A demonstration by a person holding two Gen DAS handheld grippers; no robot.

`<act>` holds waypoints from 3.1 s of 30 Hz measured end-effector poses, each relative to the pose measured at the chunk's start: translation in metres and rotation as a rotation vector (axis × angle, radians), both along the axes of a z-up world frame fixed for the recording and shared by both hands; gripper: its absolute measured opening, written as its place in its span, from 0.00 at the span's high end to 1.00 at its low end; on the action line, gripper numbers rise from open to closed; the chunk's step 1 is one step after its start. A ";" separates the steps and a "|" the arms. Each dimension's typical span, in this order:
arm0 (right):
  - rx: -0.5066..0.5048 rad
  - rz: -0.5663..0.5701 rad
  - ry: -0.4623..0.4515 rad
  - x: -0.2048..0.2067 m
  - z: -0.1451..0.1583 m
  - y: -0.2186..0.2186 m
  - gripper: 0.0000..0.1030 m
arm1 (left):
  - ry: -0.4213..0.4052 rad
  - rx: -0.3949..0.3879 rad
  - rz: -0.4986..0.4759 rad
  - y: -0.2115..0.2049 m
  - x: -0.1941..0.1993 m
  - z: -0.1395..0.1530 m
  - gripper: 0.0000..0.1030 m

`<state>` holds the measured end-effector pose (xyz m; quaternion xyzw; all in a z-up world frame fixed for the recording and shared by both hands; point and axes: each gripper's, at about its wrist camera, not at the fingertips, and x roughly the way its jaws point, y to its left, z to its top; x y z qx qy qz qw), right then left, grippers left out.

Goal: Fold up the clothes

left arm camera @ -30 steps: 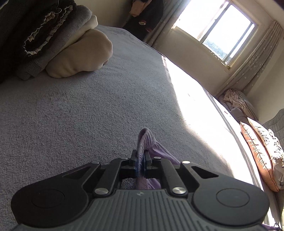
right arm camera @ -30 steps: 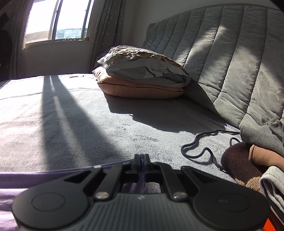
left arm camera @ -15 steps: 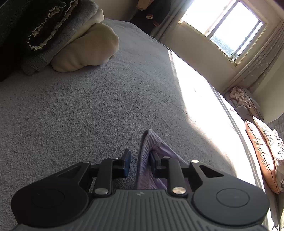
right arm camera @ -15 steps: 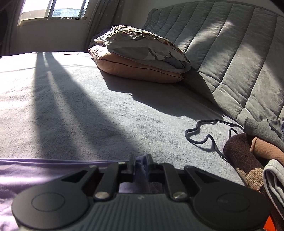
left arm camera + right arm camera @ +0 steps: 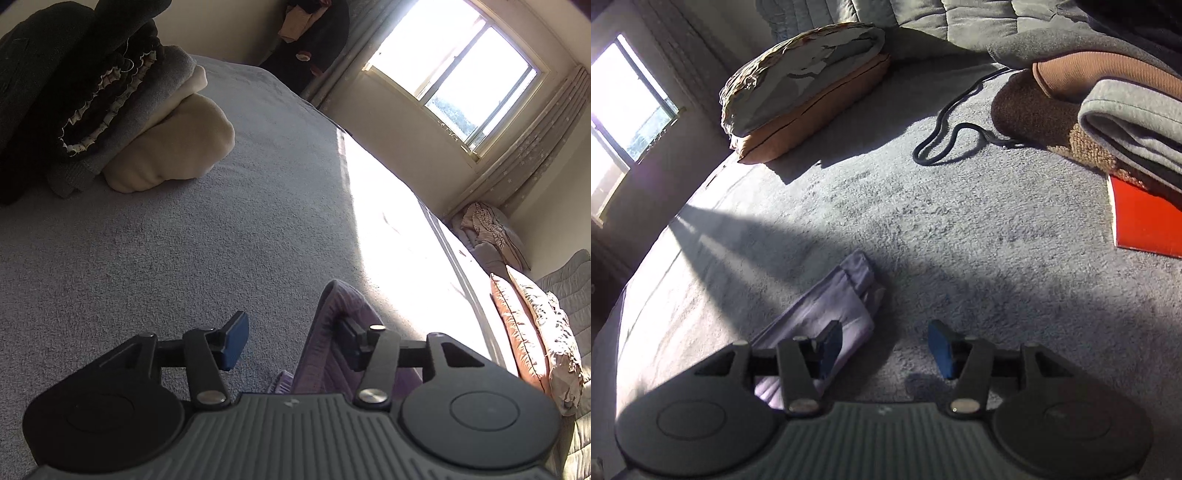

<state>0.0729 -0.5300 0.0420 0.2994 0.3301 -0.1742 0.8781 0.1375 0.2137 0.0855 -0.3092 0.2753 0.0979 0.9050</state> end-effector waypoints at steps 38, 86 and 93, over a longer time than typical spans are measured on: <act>-0.099 -0.041 -0.040 0.031 -0.008 -0.006 0.94 | 0.063 0.082 -0.273 -0.064 -0.003 -0.024 0.43; -0.738 0.215 0.011 0.075 -0.001 0.061 0.78 | 0.061 0.130 -0.093 -0.047 -0.014 -0.015 0.48; -0.573 0.458 -0.020 0.069 0.025 0.081 0.75 | 0.004 0.222 -0.235 -0.085 -0.019 0.000 0.47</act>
